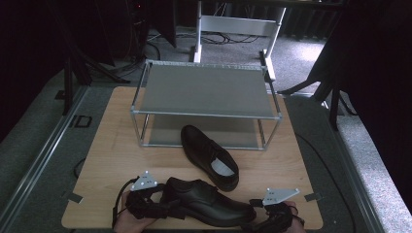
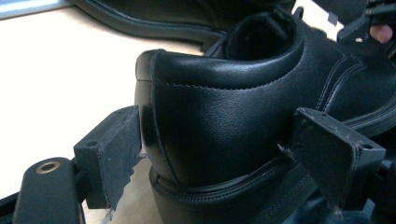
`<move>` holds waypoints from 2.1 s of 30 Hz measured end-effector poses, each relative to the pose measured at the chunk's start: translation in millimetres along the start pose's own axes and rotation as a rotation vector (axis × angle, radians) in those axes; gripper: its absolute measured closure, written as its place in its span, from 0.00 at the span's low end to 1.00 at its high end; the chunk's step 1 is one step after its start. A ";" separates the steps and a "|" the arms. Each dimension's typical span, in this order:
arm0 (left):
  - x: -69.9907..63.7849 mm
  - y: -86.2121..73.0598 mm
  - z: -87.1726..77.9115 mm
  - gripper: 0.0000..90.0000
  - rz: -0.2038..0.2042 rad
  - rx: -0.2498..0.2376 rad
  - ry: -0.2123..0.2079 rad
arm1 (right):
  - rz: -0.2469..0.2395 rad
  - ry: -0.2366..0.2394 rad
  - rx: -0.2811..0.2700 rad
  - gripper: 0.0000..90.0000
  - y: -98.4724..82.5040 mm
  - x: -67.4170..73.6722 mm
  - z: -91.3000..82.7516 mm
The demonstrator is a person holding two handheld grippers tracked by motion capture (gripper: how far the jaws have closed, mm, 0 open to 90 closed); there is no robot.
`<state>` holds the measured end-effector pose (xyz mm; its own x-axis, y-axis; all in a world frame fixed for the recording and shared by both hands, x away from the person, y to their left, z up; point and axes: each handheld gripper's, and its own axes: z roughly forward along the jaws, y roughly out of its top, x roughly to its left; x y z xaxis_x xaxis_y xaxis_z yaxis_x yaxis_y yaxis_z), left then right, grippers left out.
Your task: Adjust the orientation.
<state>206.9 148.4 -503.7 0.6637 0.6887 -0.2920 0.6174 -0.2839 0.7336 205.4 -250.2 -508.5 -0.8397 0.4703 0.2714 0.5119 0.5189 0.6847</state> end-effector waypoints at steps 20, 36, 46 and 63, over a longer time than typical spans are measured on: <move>10.1 7.1 1.6 0.16 -0.021 -0.025 -0.090 | -0.034 0.032 0.043 0.10 -9.9 10.1 11.9; 16.6 6.9 -3.9 0.25 -0.044 -0.078 -0.143 | -0.264 -0.139 0.168 0.08 -8.5 27.8 35.9; 17.7 4.3 -7.4 0.34 -0.049 -0.071 -0.140 | -0.261 -0.121 0.155 0.08 -8.0 10.2 32.2; 31.8 0.7 -23.7 0.45 -0.069 -0.123 -0.088 | -0.198 -0.047 -0.066 0.48 -12.6 8.5 -2.5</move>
<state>218.4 185.8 -498.0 0.6591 0.6411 -0.3932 0.6103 -0.1505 0.7777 191.3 -254.6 -513.2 -0.9127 0.3972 0.0963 0.3233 0.5576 0.7646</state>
